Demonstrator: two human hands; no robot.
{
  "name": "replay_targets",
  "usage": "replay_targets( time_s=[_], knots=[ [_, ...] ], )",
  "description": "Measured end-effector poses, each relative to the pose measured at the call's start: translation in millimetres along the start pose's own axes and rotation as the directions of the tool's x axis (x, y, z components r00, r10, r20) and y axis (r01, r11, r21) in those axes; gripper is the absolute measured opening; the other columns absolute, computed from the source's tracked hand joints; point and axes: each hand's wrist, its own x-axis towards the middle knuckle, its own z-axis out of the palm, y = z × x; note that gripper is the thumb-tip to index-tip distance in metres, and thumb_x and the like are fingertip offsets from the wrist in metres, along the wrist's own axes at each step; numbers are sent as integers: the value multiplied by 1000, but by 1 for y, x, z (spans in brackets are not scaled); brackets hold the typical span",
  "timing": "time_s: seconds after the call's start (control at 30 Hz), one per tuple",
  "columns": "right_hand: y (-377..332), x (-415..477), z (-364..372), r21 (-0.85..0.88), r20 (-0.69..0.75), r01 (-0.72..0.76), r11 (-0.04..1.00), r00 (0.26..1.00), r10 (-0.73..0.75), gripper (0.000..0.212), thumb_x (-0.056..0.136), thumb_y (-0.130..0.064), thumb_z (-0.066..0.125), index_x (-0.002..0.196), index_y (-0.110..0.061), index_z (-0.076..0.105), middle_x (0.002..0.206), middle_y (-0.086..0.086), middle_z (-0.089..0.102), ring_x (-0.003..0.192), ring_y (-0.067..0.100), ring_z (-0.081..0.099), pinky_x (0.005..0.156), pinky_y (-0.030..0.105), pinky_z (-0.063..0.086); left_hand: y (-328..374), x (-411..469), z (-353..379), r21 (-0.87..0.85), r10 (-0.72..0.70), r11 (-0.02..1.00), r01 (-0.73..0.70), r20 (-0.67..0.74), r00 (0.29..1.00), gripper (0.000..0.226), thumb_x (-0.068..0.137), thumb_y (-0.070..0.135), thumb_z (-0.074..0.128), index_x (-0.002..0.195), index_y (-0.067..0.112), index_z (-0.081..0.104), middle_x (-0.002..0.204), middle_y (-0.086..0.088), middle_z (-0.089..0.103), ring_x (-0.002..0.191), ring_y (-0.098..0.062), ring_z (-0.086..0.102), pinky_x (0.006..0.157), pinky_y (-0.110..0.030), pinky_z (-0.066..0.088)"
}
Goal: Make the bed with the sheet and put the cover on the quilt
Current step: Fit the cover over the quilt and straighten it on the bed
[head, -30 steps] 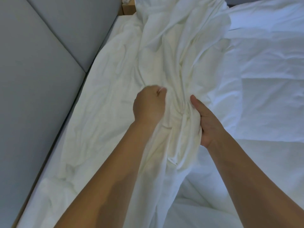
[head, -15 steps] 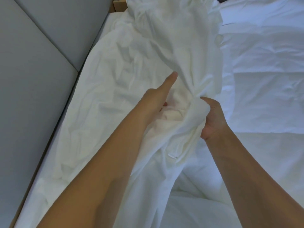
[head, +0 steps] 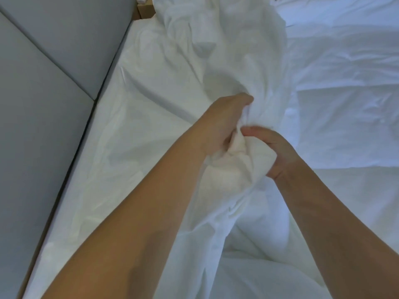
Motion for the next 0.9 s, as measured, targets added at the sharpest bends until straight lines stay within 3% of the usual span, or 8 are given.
replay_targets(
  time_s=[0.13, 0.23, 0.3, 0.4, 0.53, 0.7, 0.83, 0.9],
  knots=[
    [1, -2, -9, -22, -116, -6, 1000, 993, 4, 12, 67, -3, 63, 73, -5, 73, 69, 9, 69, 67, 21, 68, 58, 25, 55, -27, 11, -9, 429, 236, 899, -92, -295, 926, 29, 86, 48, 58, 83, 20, 60, 78, 5, 62, 70, -8, 61, 67, -22, 47],
    [2, -9, -17, -25, -262, 48, 999, 964, -53, 51, 92, 4, 40, 50, -9, 65, 43, -1, 59, 43, 10, 60, 41, 17, 47, -47, 16, -15, 411, -178, 860, 301, -311, 934, 100, 71, 75, 56, 140, 6, 35, 138, -11, 44, 125, -25, 47, 102, -33, 39],
    [5, -8, -21, -77, -324, 2, 997, 946, -27, 41, 93, 1, 42, 57, -9, 60, 46, 1, 57, 49, 16, 59, 43, 19, 47, -58, 24, -17, 421, -274, 827, 373, -278, 921, 79, 80, 58, 60, 129, -2, 46, 126, -15, 54, 116, -30, 53, 99, -37, 44],
    [11, -1, -22, -2, -318, -84, 996, 945, 80, 50, 90, -4, 45, 45, -8, 66, 48, 7, 58, 50, 20, 60, 48, 21, 51, -51, 37, -13, 466, -19, 866, 181, -332, 943, 18, 87, 11, 53, 85, -4, 61, 89, -20, 65, 89, -31, 62, 78, -37, 50],
    [5, -10, -13, 195, -147, 58, 979, 989, -29, 16, 68, -17, 64, 62, -11, 76, 68, 5, 71, 66, 17, 69, 56, 25, 56, -15, 25, 13, 242, 190, 955, -173, -50, 980, 16, 91, 7, 52, 76, 6, 57, 68, -12, 51, 62, -19, 45, 59, -28, 36],
    [2, -8, -9, 190, 18, 48, 981, 998, -52, 45, 32, -16, 92, 74, -7, 77, 80, 9, 73, 75, 20, 72, 63, 30, 58, 2, 22, 13, 388, 234, 894, -225, 24, 972, 27, 93, 11, 52, 67, 8, 58, 45, 8, 42, 39, -4, 39, 42, -16, 29],
    [-3, -3, -13, 79, -148, -20, 997, 988, 32, 10, 58, -1, 65, 55, -10, 70, 59, 5, 63, 56, 17, 64, 59, 23, 55, -9, 26, -6, 695, 352, 701, -162, -140, 926, 30, 88, 38, 58, 68, 17, 50, 68, 6, 53, 63, -9, 51, 55, -22, 35],
    [-3, -2, -17, 55, -207, -10, 998, 978, 21, 47, 79, 0, 45, 38, -12, 62, 43, 2, 55, 42, 12, 58, 46, 16, 49, -21, 23, -12, 583, 129, 812, 19, -211, 969, 41, 84, 57, 56, 97, 18, 57, 88, 4, 59, 87, -16, 60, 67, -25, 41]
  ],
)
